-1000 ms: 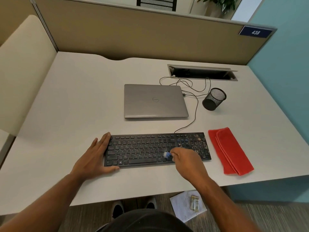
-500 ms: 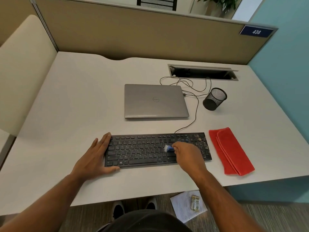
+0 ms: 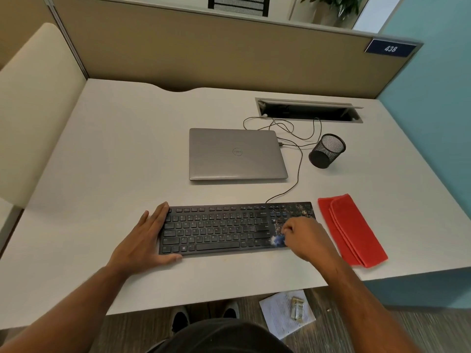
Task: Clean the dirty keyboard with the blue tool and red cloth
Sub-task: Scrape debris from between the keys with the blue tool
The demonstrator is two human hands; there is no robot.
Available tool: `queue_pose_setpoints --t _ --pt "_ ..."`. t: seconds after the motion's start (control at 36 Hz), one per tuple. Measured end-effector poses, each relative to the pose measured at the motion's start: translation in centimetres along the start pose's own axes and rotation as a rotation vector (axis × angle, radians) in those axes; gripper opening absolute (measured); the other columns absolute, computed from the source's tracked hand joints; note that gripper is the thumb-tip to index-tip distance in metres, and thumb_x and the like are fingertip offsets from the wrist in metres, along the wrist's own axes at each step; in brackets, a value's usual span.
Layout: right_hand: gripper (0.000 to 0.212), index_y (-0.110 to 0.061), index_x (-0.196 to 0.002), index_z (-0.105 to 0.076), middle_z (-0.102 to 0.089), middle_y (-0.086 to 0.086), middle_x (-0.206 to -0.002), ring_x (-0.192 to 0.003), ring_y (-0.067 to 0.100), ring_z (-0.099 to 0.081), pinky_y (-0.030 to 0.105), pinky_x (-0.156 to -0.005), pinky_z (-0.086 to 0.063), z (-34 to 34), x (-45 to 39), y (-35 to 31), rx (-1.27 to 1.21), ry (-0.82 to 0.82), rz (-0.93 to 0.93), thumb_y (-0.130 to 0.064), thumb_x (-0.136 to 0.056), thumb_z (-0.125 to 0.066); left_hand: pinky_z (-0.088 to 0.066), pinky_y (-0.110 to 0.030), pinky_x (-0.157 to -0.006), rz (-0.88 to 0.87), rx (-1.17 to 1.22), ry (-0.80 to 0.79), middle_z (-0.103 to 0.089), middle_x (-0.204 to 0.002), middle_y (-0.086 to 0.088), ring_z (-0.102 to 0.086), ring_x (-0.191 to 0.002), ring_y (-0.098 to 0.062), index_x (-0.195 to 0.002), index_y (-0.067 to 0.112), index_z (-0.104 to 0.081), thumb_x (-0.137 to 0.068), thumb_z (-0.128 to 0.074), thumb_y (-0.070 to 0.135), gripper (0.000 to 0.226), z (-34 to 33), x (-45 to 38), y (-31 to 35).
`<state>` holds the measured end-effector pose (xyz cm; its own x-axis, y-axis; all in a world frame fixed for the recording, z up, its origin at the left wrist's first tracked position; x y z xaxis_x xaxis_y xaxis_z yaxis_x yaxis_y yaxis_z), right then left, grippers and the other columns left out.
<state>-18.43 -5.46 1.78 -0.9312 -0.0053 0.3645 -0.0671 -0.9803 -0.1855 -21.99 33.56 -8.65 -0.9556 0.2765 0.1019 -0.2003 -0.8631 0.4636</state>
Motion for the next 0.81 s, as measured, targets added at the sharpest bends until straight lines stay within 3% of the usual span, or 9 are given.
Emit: queue_pose_setpoints --t 0.08,0.19,0.33,0.47,0.58,0.72,0.81 --pt "0.023 -0.026 -0.097 -0.070 -0.072 -0.005 -0.088 -0.071 0.008 -0.060 0.026 -0.063 -0.046 -0.2 0.2 0.0 -0.043 0.113 0.020 -0.018 -0.102 -0.049 0.012 -0.024 -0.126 -0.004 -0.004 -0.003 0.008 -0.172 0.008 0.009 -0.155 -0.001 -0.163 0.024 0.017 -0.072 -0.061 0.090 0.137 0.0 0.0 0.0" --pt "0.030 -0.030 -0.115 -0.070 -0.073 -0.003 -0.095 -0.080 0.014 -0.065 0.028 -0.071 -0.050 -1.7 1.2 0.0 0.016 0.061 0.056 -0.012 -0.099 -0.053 0.012 -0.025 -0.126 -0.002 0.000 -0.005 0.008 -0.173 0.007 0.006 -0.156 -0.004 -0.163 0.024 0.017 -0.072 -0.061 0.091 0.138 0.0 0.0 0.0" --pt "0.024 -0.026 -0.107 -0.071 -0.073 -0.002 -0.098 -0.082 0.014 -0.064 0.025 -0.070 -0.046 -1.8 1.7 0.5 0.094 -0.042 0.081 -0.013 -0.097 -0.055 0.012 -0.024 -0.126 0.012 0.000 -0.010 0.010 -0.172 0.009 0.002 -0.158 -0.010 -0.163 0.026 0.018 -0.072 -0.059 0.092 0.137 -0.1 0.0 -0.2" --pt "0.022 -0.024 -0.097 -0.071 -0.073 -0.005 -0.087 -0.074 0.011 -0.064 0.029 -0.070 -0.052 -1.5 1.5 -0.1 -0.096 0.053 0.046 -0.018 -0.100 -0.050 0.011 -0.026 -0.127 0.010 -0.003 -0.017 0.011 -0.172 0.010 0.002 -0.158 -0.010 -0.162 0.026 0.019 -0.071 -0.056 0.095 0.136 -0.1 0.0 -0.2" --pt "0.022 -0.020 -0.100 -0.072 -0.073 -0.003 -0.088 -0.076 0.012 -0.065 0.031 -0.073 -0.054 -2.2 1.5 -0.5 -0.079 0.018 0.017 -0.020 -0.100 -0.050 0.013 -0.023 -0.125 0.008 0.003 -0.013 0.012 -0.172 0.011 0.006 -0.157 -0.006 -0.162 0.027 0.019 -0.071 -0.056 0.095 0.136 0.0 0.0 0.0" --pt "0.020 -0.018 -0.103 -0.071 -0.073 0.000 -0.091 -0.073 0.014 -0.061 0.024 -0.064 -0.038 -1.6 1.4 0.0 0.008 0.075 -0.038 -0.019 -0.101 -0.050 0.013 -0.024 -0.126 0.021 0.010 -0.019 0.012 -0.172 0.012 0.004 -0.158 -0.009 -0.162 0.028 0.020 -0.070 -0.057 0.094 0.136 -0.1 0.0 -0.1" --pt "0.023 -0.018 -0.107 -0.070 -0.073 0.000 -0.092 -0.075 0.013 -0.064 0.025 -0.065 -0.044 -1.7 1.4 -0.4 -0.013 0.108 -0.010 -0.020 -0.103 -0.048 0.012 -0.024 -0.126 0.028 0.010 -0.021 0.011 -0.172 0.012 0.003 -0.158 -0.011 -0.162 0.029 0.020 -0.070 -0.058 0.094 0.137 -0.1 0.0 -0.2"
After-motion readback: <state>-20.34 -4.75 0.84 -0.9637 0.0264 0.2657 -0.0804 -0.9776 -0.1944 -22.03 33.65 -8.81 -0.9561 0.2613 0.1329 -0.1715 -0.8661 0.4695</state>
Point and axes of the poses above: each hand's wrist, its own x-axis away from the middle knuckle, its own z-axis out of the back of the hand, y = z × x, the point moved 4 cm from there along -x, towards the middle knuckle
